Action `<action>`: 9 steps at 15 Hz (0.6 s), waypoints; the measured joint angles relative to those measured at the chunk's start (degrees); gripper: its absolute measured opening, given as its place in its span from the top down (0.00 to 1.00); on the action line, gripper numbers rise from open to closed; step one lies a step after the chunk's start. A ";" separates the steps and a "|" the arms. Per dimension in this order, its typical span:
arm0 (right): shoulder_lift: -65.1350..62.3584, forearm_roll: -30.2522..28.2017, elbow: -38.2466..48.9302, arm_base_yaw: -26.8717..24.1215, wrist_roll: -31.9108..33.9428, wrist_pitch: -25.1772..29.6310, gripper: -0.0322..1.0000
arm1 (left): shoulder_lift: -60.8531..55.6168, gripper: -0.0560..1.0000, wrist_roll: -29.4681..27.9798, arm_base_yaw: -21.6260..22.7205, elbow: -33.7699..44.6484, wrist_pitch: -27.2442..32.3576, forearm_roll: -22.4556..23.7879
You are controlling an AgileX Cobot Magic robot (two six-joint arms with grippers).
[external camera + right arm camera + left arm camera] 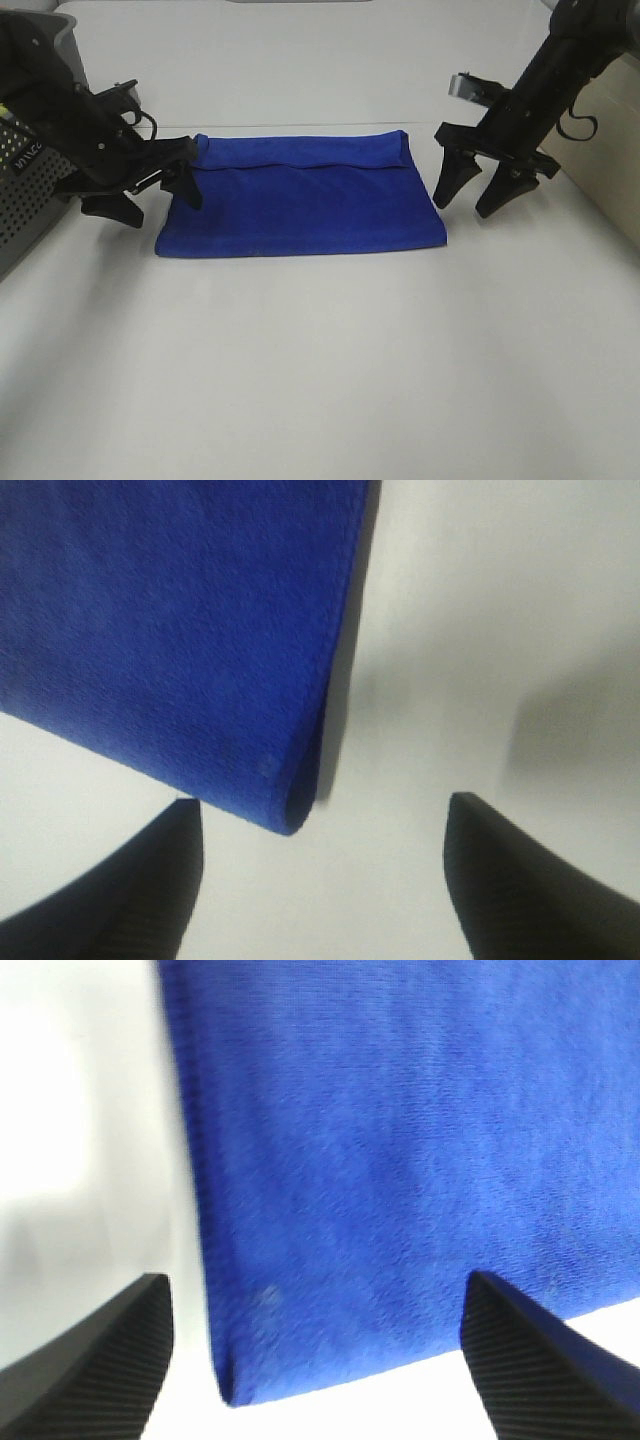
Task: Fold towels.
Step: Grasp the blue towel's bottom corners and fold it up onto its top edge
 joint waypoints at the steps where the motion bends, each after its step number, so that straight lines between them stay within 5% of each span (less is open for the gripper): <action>1: 0.00 0.00 1.78 0.00 -0.06 0.00 0.32 | -1.66 0.24 -0.23 0.00 4.01 -2.75 -0.06; 9: 0.57 11.40 8.37 0.46 -6.19 -7.45 0.32 | -0.11 0.24 2.06 -2.64 8.42 -11.40 -7.16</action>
